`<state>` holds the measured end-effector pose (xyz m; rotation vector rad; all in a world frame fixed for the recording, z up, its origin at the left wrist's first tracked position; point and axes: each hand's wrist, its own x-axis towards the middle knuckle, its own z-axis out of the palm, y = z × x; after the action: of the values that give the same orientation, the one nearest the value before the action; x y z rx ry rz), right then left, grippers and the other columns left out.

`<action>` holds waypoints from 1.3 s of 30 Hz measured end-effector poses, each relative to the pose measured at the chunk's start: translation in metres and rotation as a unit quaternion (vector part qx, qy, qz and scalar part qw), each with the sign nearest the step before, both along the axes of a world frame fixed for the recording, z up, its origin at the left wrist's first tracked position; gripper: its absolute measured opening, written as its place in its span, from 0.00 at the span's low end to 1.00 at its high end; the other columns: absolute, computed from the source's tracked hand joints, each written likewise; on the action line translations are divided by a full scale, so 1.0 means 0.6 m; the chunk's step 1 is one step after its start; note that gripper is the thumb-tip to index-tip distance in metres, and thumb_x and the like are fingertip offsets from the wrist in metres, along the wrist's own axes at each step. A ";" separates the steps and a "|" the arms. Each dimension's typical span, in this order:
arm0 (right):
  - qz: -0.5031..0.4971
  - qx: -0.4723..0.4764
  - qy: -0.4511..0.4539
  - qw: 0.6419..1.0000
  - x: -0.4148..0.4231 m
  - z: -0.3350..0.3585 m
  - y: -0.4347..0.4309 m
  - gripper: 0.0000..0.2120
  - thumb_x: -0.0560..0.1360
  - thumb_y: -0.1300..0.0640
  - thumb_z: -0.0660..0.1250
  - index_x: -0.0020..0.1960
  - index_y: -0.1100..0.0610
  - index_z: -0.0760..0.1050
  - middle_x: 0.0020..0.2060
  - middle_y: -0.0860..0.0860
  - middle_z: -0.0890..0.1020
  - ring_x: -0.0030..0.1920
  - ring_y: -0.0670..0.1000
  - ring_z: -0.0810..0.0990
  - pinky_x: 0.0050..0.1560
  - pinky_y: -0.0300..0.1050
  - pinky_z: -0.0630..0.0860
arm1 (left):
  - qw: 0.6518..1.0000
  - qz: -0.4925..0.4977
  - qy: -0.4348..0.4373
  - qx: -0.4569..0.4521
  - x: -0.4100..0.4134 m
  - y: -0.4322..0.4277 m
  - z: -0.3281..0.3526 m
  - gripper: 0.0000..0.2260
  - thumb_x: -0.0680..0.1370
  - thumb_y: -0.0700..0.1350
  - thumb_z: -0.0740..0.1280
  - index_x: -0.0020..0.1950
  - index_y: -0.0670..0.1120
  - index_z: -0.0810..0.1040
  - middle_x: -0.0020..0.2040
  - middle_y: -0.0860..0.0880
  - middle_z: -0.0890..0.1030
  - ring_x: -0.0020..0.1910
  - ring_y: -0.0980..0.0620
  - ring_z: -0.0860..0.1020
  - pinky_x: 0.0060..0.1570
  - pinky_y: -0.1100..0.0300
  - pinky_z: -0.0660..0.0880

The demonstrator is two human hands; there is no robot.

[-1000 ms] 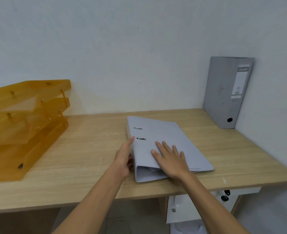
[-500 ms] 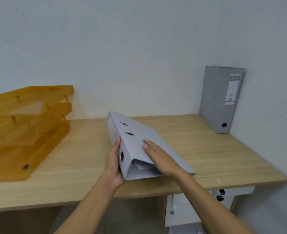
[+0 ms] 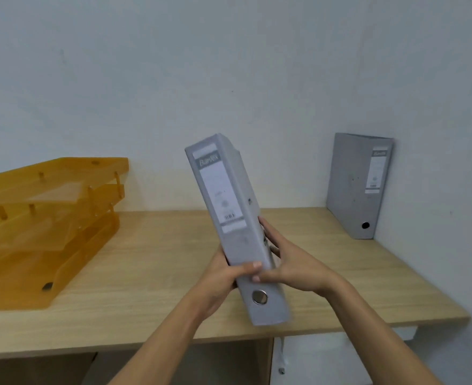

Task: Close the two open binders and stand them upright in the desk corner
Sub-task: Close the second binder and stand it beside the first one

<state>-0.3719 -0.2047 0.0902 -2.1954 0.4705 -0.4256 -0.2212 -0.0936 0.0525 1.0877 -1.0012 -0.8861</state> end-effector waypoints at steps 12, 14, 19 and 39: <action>-0.141 0.058 -0.128 0.980 -0.139 -0.114 -0.064 0.41 0.71 0.49 0.76 0.76 0.36 0.59 0.70 0.39 0.75 0.70 0.42 0.73 0.68 0.55 0.74 | 0.980 -0.051 -0.186 0.057 -0.073 -0.115 -0.055 0.46 0.71 0.49 0.79 0.81 0.61 0.56 0.76 0.58 0.70 0.74 0.56 0.70 0.70 0.51 0.73; -0.155 0.075 -0.134 0.976 -0.156 -0.130 -0.074 0.38 0.73 0.50 0.74 0.76 0.34 0.59 0.69 0.41 0.76 0.70 0.45 0.74 0.67 0.58 0.75 | 0.972 -0.075 -0.202 0.093 -0.082 -0.130 -0.089 0.47 0.72 0.47 0.78 0.82 0.59 0.53 0.76 0.55 0.70 0.76 0.54 0.68 0.69 0.58 0.73; -0.162 0.051 -0.113 0.979 -0.173 -0.138 -0.107 0.34 0.77 0.52 0.69 0.77 0.36 0.58 0.72 0.38 0.73 0.71 0.44 0.73 0.69 0.53 0.73 | 0.968 -0.081 -0.215 0.102 -0.104 -0.171 -0.115 0.43 0.73 0.41 0.77 0.81 0.54 0.55 0.72 0.55 0.73 0.73 0.52 0.71 0.60 0.67 0.76; -0.374 -0.093 -0.009 0.923 -0.207 -0.228 -0.366 0.11 0.78 0.58 0.67 0.59 0.55 0.82 0.49 0.51 0.83 0.46 0.47 0.78 0.44 0.33 0.69 | 0.964 -0.020 -0.249 0.089 -0.195 -0.471 -0.131 0.42 0.78 0.49 0.70 0.82 0.53 0.44 0.72 0.53 0.74 0.69 0.52 0.75 0.66 0.58 0.73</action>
<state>-0.4959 -0.4242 -0.0468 -2.1160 1.3143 -0.9208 -0.3379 -0.3762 -0.0262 1.4921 -1.3795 -0.7582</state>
